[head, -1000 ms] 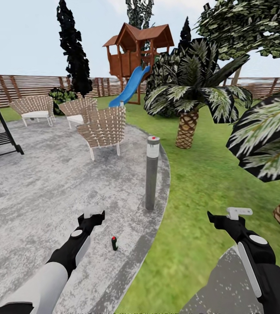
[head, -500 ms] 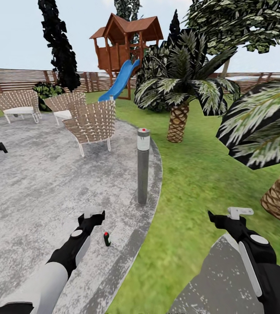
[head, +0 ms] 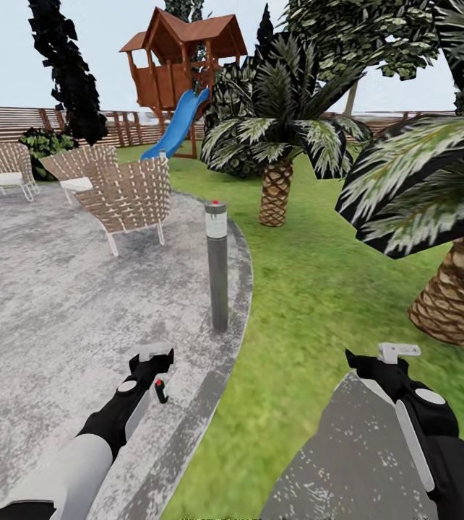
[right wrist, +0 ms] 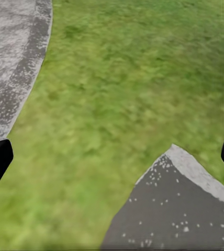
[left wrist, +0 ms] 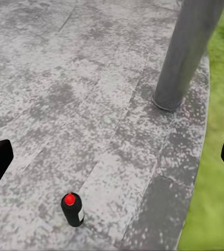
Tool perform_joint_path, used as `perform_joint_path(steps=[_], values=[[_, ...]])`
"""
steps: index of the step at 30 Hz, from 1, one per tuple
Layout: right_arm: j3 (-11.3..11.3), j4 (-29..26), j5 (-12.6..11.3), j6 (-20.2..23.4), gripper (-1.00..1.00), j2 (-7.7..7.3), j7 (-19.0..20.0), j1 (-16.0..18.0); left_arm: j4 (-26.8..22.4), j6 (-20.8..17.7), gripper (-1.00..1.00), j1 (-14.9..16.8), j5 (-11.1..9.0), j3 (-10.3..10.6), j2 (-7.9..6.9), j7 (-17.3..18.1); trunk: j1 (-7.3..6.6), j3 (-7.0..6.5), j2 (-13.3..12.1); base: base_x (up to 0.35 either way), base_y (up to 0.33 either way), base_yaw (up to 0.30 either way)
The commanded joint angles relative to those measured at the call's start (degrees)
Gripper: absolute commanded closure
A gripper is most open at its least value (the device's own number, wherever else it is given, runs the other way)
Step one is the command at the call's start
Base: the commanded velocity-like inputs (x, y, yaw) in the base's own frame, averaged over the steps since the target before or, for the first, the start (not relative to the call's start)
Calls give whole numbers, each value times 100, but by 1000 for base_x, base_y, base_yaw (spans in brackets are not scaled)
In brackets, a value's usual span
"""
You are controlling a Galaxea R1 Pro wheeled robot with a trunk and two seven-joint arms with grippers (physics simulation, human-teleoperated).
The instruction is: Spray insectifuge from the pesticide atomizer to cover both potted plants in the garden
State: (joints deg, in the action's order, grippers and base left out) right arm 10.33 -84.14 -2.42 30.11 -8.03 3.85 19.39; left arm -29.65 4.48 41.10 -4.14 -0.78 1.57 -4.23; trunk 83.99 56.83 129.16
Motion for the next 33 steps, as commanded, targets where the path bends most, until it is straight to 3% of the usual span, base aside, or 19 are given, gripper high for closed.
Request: perform_joint_path(steps=[1, 16, 33], values=[[7, -6, -23, 30, -100, 1, 19, 3, 3, 18, -100, 3, -43, -6, 3, -3, 21, 31, 44, 0, 0, -182], [-10, -63, -5, 12, -100, 8, 12, -16, 3, 18, -100, 3, -43, -24, -34, -7, 351, 399, 645, 0, 0, -139], [-6, -130, 15, 15, -100, 11, 2, -23, -4, 18, -100, 4, -56, -98, -190, -7, 724, 768, 1327, 0, 0, 70]])
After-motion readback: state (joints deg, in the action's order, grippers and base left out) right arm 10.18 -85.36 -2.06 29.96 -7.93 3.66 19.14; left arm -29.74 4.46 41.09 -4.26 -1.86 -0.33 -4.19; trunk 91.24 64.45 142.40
